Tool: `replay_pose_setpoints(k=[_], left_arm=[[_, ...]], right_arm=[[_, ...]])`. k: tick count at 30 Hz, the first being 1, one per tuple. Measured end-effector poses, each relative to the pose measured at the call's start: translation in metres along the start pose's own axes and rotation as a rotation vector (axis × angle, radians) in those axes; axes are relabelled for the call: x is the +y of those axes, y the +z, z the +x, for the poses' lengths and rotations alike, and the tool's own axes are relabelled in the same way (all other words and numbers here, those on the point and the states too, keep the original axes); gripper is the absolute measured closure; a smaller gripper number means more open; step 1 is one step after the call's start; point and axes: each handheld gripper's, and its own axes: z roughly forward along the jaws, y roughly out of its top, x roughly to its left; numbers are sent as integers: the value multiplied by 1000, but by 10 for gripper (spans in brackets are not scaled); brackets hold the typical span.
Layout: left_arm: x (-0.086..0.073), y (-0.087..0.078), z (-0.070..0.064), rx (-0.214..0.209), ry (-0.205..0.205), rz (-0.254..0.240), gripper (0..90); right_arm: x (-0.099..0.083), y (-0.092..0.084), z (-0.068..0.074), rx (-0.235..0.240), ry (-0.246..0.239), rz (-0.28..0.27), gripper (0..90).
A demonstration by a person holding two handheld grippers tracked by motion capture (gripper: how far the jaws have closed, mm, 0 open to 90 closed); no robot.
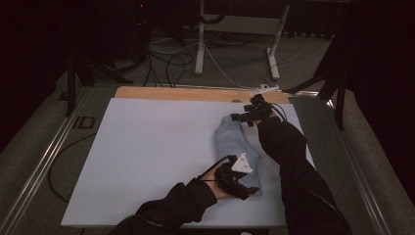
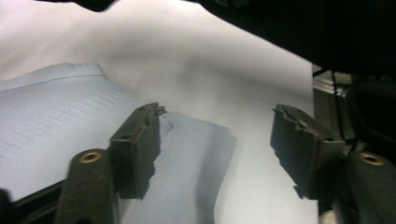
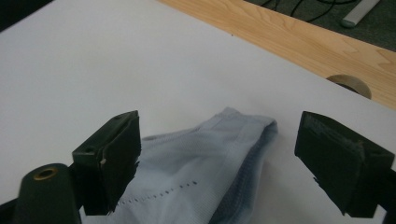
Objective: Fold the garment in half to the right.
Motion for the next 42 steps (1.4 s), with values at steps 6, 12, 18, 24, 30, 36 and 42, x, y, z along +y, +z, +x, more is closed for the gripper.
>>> replay_pose_setpoints(k=[6, 12, 18, 24, 30, 36, 42], left_arm=[[-2, -12, 3, -8, 9, -15, 160], [-9, -25, 8, 7, 23, -4, 107], [-19, -42, 15, 28, -3, 3, 18], [-37, -66, 25, 68, -44, -16, 5], [-61, -99, 37, 133, -90, -64, 4], [-91, -132, 46, 213, -130, -77, 4], [-118, -159, 51, 281, -177, -81, 5]], right_arm=[[-3, -5, 7, 11, -15, -9, 141], [-8, -10, 14, 29, -33, -13, 140], [-15, -12, 18, 46, -34, -10, 145], [-24, -16, 23, 58, -36, -6, 140], [-39, -26, 28, 72, -23, -6, 142], [-62, -40, 33, 54, -16, -3, 162], [-85, -56, 36, 58, 1, 21, 228]])
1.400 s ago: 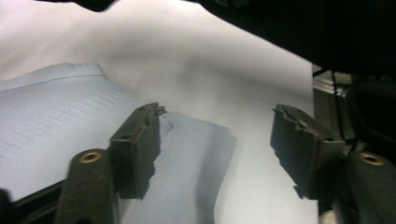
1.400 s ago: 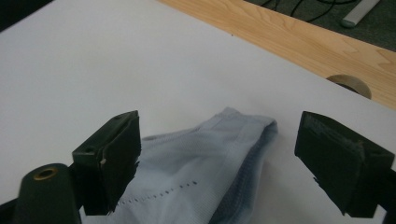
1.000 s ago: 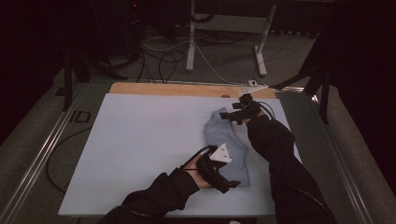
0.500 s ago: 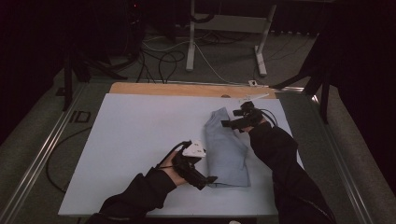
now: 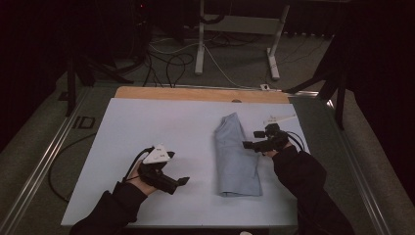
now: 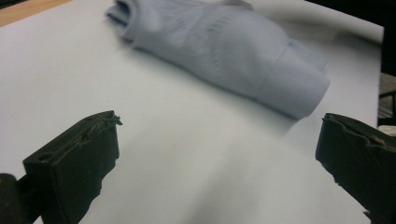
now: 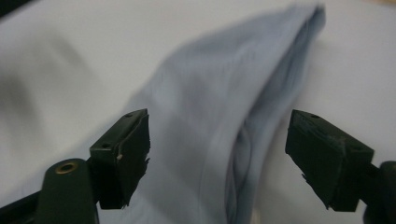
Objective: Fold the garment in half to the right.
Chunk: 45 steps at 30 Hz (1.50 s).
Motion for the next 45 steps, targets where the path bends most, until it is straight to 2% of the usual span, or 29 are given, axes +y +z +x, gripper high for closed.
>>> replay_pose_setpoints(k=[2, 8, 9, 11, 13, 16, 18, 22, 27, 33, 38, 45], left_arm=[[-7, -7, 4, 17, -25, -12, 5], [-22, -21, 13, 57, -56, -14, 5], [-25, -23, 14, 59, -64, -18, 5], [-31, -27, 17, 71, -76, -19, 5], [-39, -32, 19, 81, -94, -18, 5], [-44, -34, 21, 81, -100, -19, 5], [-48, -36, 22, 86, -107, -17, 5], [-51, -39, 23, 87, -109, -21, 5], [-56, -42, 24, 98, -121, -24, 5], [-59, -44, 23, 99, -118, -23, 5], [-62, -48, 26, 116, -113, -32, 5], [-65, -52, 29, 132, -121, -43, 5]], right_arm=[[-7, -4, 2, -6, 0, 15, 263], [-25, -12, 5, 11, 1, 49, 383], [-25, -12, 5, 11, 1, 49, 383], [-28, -10, 2, 21, 7, 69, 445], [-29, -10, 1, 40, 11, 61, 475], [-29, -9, -1, 55, 13, 77, 551], [-29, -9, -1, 79, 19, 89, 626], [-29, -12, 0, 63, -7, 122, 886], [-22, -20, -2, 21, -28, 114, 900], [-15, -23, -11, 0, -14, 111, 900], [-24, -14, -17, -4, 14, 156, 899], [-34, -10, -23, -17, 36, 186, 899]])
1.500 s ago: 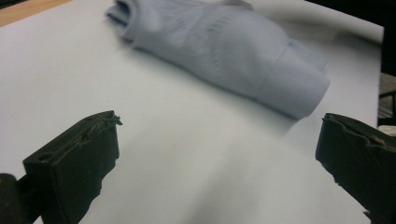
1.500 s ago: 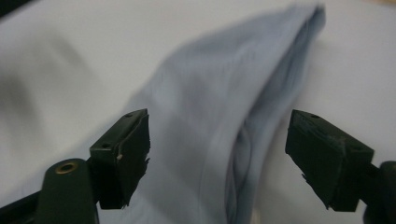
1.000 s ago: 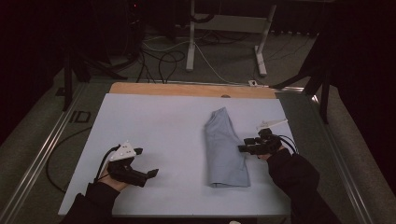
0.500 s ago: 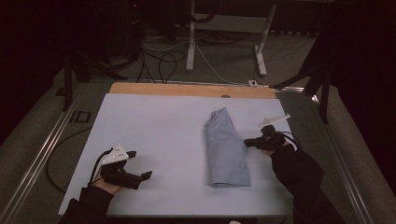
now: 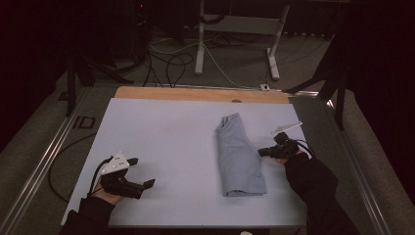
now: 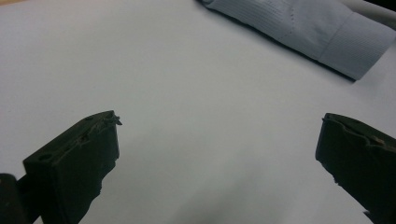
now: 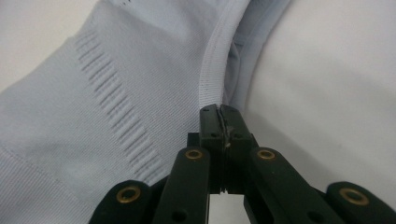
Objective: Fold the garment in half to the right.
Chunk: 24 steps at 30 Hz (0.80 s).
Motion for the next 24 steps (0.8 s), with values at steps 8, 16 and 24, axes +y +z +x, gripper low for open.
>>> replay_pose_setpoints(k=[8, 16, 24], left_arm=[[-4, 0, 4, 15, -6, 3, 5], [-7, 1, 4, 20, -9, 4, 5], [-8, 0, 4, 15, 2, -23, 5]], right_arm=[[-4, 10, -2, -23, -4, 36, 893], [7, 5, 7, -69, -30, 33, 798], [35, -8, 13, -94, -61, -49, 596]])
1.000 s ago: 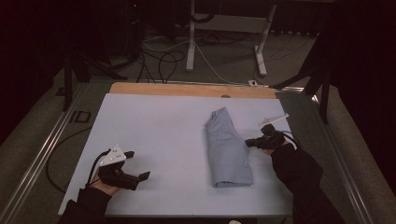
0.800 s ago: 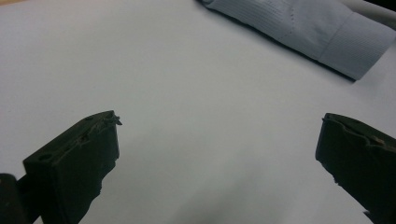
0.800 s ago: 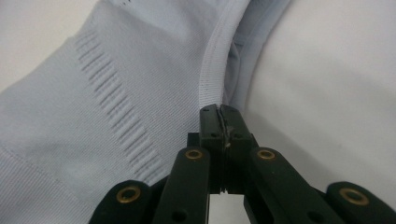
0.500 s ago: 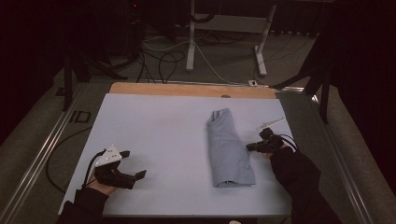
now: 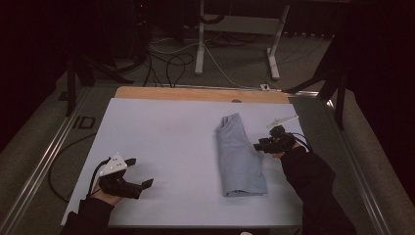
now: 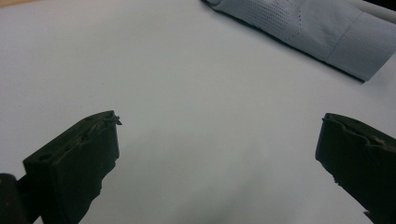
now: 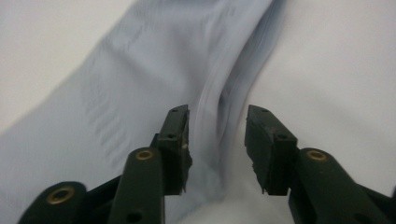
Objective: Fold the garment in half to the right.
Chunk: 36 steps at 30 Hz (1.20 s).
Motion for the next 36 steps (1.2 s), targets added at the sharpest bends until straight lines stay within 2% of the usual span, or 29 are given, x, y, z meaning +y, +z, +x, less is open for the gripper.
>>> replay_pose_setpoints(k=[1, 3, 5, 6, 9, 12, 14, 16, 17, 18, 20, 22, 25, 27, 30, 32, 34, 36], left_arm=[[0, 0, 0, 0, 0, 0, 5], [0, 0, 1, 4, -3, -7, 5], [0, 0, 0, 9, 5, -6, 5], [0, 0, -1, 8, 6, -5, 5], [0, 1, -2, 4, 12, -4, 5], [0, 2, -2, 3, 13, -4, 5], [0, 1, -2, 1, 16, -5, 5], [0, 1, -2, 0, 17, -4, 5], [0, 2, -2, 0, 16, -3, 5], [-1, 2, -1, -3, 9, -6, 5], [-1, 2, -2, -5, 11, -3, 5], [-1, 2, -1, -5, 11, -4, 5], [-2, 2, -2, -5, 9, -4, 5], [-2, 3, -1, -8, 12, -1, 5], [-2, 4, -2, -11, 10, -1, 5], [-2, 4, -1, -12, 11, 1, 5], [-2, 4, -1, -11, 3, -2, 5], [-2, 4, -1, -11, 8, 1, 5]], right_arm=[[0, 0, 0, 0, 0, 0, 596], [16, 3, -6, -11, 16, -46, 584], [22, 6, -8, -12, 28, -61, 587], [34, 13, -15, -12, 52, -87, 598], [50, 28, -22, -20, 83, -100, 599], [66, 43, -25, -56, 76, -83, 599], [73, 53, -29, -41, 104, -82, 589], [79, 62, -31, -56, 100, -66, 587], [79, 62, -31, -56, 100, -66, 587], [83, 72, -30, -52, 99, -48, 533], [85, 82, -30, -38, 109, -20, 484], [84, 91, -31, -54, 116, 10, 479], [82, 98, -34, -48, 131, 32, 479], [77, 107, -37, -63, 131, 81, 504], [73, 112, -39, -56, 136, 109, 590], [72, 112, -40, -41, 135, 116, 719], [73, 111, -38, -46, 111, 121, 819], [75, 110, -35, -56, 77, 117, 845]])
